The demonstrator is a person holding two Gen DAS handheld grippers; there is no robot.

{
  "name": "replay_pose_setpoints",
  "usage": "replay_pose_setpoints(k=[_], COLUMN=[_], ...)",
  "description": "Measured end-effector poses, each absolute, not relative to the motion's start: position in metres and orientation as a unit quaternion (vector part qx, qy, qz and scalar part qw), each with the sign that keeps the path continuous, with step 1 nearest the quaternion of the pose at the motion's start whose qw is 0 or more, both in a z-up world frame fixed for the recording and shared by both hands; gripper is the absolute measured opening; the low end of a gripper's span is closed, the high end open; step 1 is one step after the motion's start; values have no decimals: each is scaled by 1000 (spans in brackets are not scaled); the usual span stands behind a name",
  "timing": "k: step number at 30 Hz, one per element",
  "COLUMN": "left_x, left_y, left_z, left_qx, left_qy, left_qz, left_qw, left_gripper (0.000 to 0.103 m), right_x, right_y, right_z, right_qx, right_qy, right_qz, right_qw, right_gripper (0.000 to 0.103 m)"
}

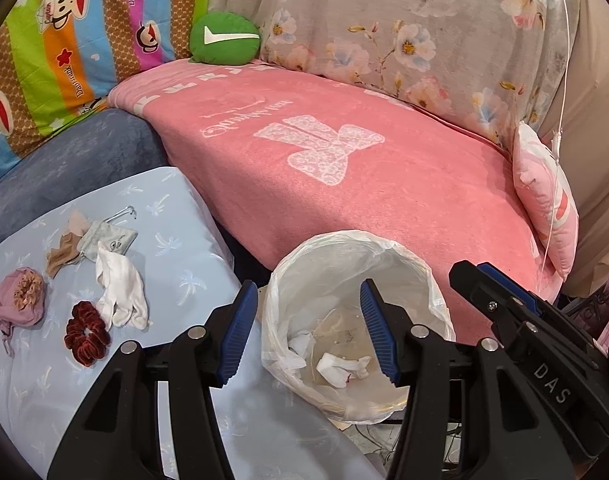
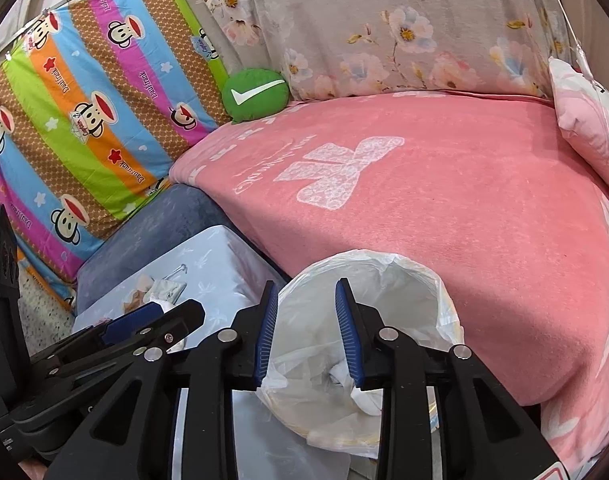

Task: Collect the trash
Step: 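Move both tools back over the remaining items on the table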

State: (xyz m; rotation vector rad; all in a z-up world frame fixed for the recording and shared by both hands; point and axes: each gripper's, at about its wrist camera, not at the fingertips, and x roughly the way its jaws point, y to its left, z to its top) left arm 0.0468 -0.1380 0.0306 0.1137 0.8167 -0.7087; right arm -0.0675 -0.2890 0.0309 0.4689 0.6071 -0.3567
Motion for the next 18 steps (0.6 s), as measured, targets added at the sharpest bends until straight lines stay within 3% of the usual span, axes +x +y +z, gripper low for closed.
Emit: replay_pose_setpoints(k=[18], left_x=[70], left_y=[-89], left_z=[23], left_qx=[21], left_qy=[401], left_qz=[-297], left_qw=[867], left_gripper=[55], right_x=[-34], right_y=[-242], right_z=[31], right_qx=[201], right_qy=[314], right_qz=[-136], right_qw=[918], right_gripper=[32])
